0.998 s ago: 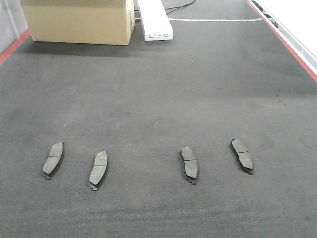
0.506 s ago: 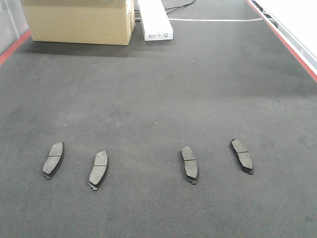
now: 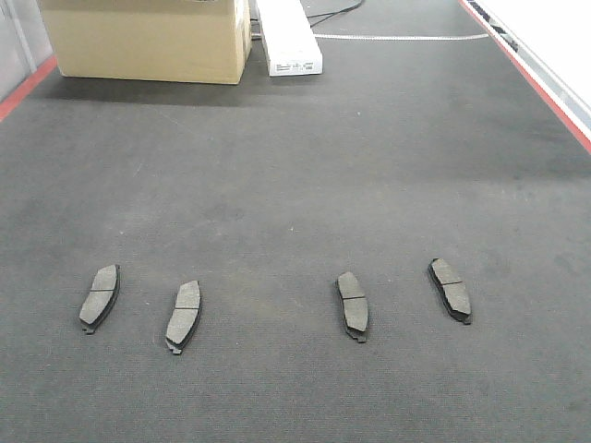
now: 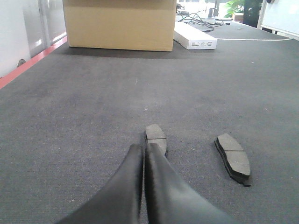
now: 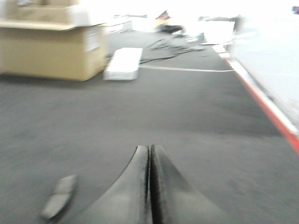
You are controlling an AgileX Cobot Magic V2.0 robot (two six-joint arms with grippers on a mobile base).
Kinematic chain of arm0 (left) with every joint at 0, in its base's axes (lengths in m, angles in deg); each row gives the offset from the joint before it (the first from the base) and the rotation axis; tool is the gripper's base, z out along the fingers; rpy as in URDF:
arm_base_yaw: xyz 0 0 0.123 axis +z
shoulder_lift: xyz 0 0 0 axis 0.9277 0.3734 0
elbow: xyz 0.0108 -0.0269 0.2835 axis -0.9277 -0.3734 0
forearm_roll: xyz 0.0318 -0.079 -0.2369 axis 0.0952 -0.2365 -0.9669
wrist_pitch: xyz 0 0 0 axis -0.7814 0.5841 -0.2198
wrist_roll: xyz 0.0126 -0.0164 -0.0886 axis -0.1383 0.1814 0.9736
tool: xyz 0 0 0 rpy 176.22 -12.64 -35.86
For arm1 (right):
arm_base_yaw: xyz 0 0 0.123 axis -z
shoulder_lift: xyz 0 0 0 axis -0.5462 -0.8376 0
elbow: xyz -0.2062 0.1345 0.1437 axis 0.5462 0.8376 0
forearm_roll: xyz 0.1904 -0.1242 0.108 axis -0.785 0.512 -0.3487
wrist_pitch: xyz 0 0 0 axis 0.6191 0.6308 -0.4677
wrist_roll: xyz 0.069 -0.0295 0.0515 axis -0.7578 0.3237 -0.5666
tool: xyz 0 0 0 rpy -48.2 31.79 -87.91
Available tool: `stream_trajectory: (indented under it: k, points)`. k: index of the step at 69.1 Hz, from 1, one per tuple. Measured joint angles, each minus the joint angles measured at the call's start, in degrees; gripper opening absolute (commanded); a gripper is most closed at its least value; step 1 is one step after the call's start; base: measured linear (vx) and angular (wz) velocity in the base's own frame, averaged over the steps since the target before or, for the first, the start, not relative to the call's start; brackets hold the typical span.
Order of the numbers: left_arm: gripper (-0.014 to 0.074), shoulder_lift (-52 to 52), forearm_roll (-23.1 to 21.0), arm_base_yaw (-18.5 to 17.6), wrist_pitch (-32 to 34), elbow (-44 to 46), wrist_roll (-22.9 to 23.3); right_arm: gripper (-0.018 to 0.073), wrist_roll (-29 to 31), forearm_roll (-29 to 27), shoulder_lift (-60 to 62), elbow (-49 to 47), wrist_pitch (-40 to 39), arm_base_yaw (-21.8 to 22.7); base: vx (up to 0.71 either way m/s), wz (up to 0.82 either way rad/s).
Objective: Move and align brake pads A on conveyor
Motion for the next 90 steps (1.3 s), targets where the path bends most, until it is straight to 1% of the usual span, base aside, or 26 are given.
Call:
stream_trajectory:
  k: [1, 6, 9, 13, 32, 90]
  points:
    - [-0.0006, 0.0, 0.0, 0.0, 0.0, 0.0, 0.0, -0.0011, 0.0, -0.3, 0.0, 0.7, -0.8, 1.5, 0.00, 0.00]
    - [-0.0006, 0.0, 0.0, 0.0, 0.0, 0.0, 0.0, -0.0011, 0.0, -2.3, 0.0, 4.7, -3.8, 5.7, 0.00, 0.00]
    - [-0.0006, 0.0, 0.0, 0.0, 0.0, 0.0, 0.0, -0.0011, 0.0, -3.5, 0.0, 6.5, -4.7, 7.1, 0.00, 0.00]
    - [-0.0006, 0.0, 0.0, 0.0, 0.0, 0.0, 0.0, -0.0011, 0.0, -4.5, 0.6, 8.6, -5.2, 7.9, 0.00, 0.00]
    - [-0.0006, 0.0, 0.0, 0.0, 0.0, 0.0, 0.0, -0.0011, 0.5, -6.6, 9.3, 17.7, -8.0, 7.9, 0.00, 0.00]
    - [-0.0006, 0.0, 0.0, 0.0, 0.0, 0.0, 0.0, -0.0011, 0.5, -6.9, 9.5, 17.9, -9.1, 7.9, 0.00, 0.00]
